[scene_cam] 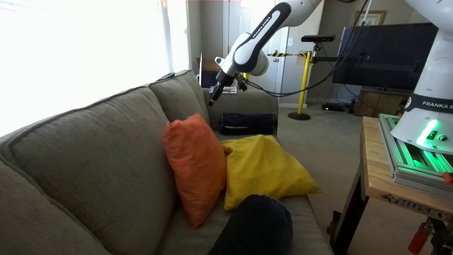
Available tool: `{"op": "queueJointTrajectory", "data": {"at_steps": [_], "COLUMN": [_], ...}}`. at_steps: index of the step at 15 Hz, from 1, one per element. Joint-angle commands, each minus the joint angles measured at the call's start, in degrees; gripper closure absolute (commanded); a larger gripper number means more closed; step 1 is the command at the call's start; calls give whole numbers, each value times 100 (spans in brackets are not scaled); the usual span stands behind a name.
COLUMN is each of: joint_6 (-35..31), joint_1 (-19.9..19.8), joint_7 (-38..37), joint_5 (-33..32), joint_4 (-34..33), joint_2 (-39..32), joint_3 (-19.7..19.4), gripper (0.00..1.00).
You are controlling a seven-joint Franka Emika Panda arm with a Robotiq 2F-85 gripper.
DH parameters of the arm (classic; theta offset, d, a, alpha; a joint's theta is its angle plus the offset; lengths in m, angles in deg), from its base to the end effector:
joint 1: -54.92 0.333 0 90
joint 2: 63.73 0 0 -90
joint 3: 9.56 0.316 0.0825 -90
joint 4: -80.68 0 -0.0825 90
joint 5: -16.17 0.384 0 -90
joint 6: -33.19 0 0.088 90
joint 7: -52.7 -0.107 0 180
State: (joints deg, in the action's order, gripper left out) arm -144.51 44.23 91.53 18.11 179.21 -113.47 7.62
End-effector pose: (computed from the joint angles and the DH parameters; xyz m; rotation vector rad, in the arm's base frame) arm 0.6995 0.0444 0.1607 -2.8393 -0.8661 -0.8809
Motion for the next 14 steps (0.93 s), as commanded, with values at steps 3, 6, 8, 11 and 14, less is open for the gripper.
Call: {"op": "queueJointTrajectory", "data": {"at_steps": [3, 6, 8, 11, 14], "joint_6": [-120, 644, 1241, 1792, 1875], "joint_1": [-471, -415, -406, -409, -411], "joint_7": [-272, -312, -175, 31, 116], "joint_5": [-881, -891, -783, -624, -515], "joint_4": [-880, -1267, -1534, -1900, -2116], "joint_2": [-1026, -1266, -1404, -1625, -1772], "joint_3": [541, 491, 491, 512, 556], "gripper": [0, 0, 8, 43, 64]}}
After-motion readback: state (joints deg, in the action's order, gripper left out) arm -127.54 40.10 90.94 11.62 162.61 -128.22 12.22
